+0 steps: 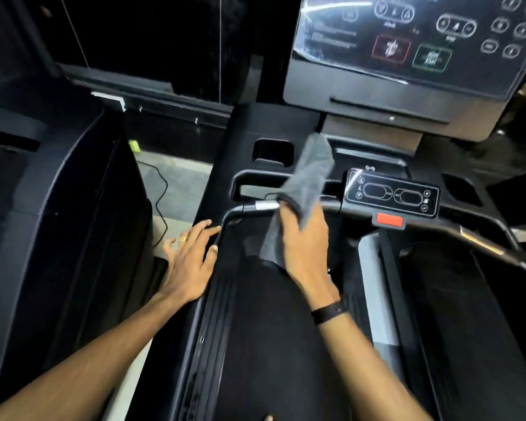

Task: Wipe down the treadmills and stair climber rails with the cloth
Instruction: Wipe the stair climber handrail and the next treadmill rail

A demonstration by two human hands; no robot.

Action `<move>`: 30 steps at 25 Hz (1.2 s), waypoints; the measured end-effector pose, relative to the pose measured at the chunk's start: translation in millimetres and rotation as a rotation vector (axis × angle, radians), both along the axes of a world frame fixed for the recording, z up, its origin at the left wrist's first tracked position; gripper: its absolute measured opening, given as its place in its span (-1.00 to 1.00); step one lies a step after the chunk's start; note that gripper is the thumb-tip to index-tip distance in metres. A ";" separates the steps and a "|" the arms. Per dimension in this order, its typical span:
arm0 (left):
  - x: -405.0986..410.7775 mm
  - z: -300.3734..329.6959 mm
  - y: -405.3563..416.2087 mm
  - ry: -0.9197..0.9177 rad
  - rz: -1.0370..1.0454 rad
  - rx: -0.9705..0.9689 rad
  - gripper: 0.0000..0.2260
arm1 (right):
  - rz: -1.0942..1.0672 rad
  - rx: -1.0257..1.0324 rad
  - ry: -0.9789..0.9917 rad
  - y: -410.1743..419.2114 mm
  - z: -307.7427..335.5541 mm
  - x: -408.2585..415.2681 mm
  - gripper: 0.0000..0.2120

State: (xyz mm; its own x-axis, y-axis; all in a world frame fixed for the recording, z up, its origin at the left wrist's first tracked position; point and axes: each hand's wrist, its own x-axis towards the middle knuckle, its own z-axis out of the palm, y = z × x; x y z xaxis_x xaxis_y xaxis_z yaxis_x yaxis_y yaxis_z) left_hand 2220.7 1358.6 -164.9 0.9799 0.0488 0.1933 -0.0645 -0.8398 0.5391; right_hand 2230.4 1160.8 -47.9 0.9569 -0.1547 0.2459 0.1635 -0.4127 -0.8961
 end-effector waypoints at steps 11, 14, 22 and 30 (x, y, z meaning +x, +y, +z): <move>7.3 -2.3 -3.2 -0.064 0.060 0.010 -0.61 | 0.445 -1.490 -0.021 38.7 -68.0 142.3 -0.34; 5.6 -1.0 1.0 -0.043 0.035 0.055 -0.59 | 0.442 -1.447 -0.090 32.8 -70.9 146.0 -0.48; 5.4 6.6 -1.2 0.014 0.021 0.108 -0.53 | 0.265 -1.527 -0.053 -75.9 -59.0 149.3 -0.54; 7.3 5.3 -5.5 -0.016 0.072 0.000 -0.63 | 0.439 -1.488 0.386 -42.1 -25.7 172.0 -0.28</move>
State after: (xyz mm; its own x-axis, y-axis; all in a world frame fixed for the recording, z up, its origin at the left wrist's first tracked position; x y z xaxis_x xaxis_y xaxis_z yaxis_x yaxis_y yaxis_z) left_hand 2228.0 1353.1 -159.6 0.9707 0.1186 0.2092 -0.0130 -0.8428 0.5381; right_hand 2402.4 1118.7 -73.7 0.8984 0.2819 -0.3367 0.3685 -0.9010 0.2288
